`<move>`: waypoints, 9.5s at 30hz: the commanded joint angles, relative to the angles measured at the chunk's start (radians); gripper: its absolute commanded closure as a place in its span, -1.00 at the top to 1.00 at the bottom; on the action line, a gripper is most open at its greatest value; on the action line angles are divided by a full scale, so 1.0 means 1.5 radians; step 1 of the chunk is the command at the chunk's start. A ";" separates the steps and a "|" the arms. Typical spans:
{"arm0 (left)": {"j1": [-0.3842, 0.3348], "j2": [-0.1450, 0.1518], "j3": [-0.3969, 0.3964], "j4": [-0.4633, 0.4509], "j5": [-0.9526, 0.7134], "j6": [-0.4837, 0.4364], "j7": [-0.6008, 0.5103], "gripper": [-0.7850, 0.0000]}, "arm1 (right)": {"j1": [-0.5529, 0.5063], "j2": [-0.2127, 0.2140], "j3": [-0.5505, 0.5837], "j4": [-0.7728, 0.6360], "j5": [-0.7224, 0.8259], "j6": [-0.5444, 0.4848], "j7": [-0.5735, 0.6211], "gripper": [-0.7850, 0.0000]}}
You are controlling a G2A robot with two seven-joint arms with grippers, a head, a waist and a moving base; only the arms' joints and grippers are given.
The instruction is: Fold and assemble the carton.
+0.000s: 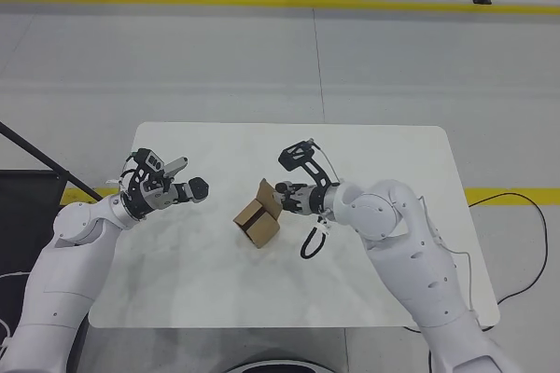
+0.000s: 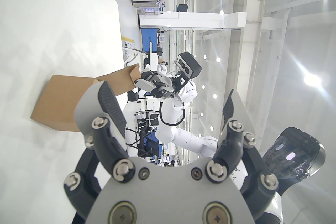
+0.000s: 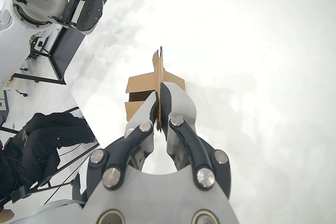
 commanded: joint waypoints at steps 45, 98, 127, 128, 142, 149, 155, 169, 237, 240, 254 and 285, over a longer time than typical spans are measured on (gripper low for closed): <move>0.017 0.000 0.003 -0.030 0.017 0.020 0.034 1.00 | -0.007 0.015 -0.011 -0.024 0.027 -0.034 -0.013 1.00; -0.029 -0.015 0.098 -0.013 0.037 0.152 -0.019 1.00 | 0.035 0.018 -0.081 0.030 0.129 -0.156 -0.040 1.00; -0.040 -0.028 0.165 -0.022 0.092 0.172 0.040 1.00 | 0.045 0.022 -0.098 0.031 0.152 -0.176 -0.036 1.00; -0.040 -0.028 0.165 -0.023 0.094 0.171 0.042 1.00 | 0.045 0.023 -0.099 0.031 0.157 -0.183 -0.034 1.00; -0.035 -0.027 0.154 -0.030 0.078 0.169 0.029 1.00 | 0.048 0.027 -0.100 0.034 0.169 -0.193 -0.034 1.00; -0.023 -0.020 0.125 -0.045 0.062 0.171 0.009 1.00 | 0.045 0.030 -0.098 0.029 0.170 -0.194 -0.038 1.00; -0.012 -0.016 0.102 -0.049 0.036 0.167 0.001 1.00 | 0.046 0.031 -0.101 0.027 0.171 -0.195 -0.040 1.00; -0.019 -0.020 0.128 -0.033 0.008 0.206 -0.074 1.00 | 0.048 0.033 -0.106 0.026 0.167 -0.198 -0.052 1.00; -0.010 -0.014 0.084 -0.015 -0.052 0.191 -0.064 1.00 | 0.062 0.020 -0.205 -0.031 0.063 -0.129 -0.074 1.00; -0.019 -0.017 0.095 -0.006 -0.046 0.187 -0.052 1.00 | 0.067 0.018 -0.209 -0.022 0.071 -0.137 -0.074 1.00; -0.030 -0.014 0.089 0.017 -0.047 0.190 -0.084 1.00 | 0.078 0.010 -0.212 0.006 0.092 -0.150 -0.077 1.00; -0.038 -0.008 0.095 0.050 -0.003 0.200 -0.090 1.00 | 0.125 -0.022 -0.255 0.091 0.144 -0.184 -0.071 1.00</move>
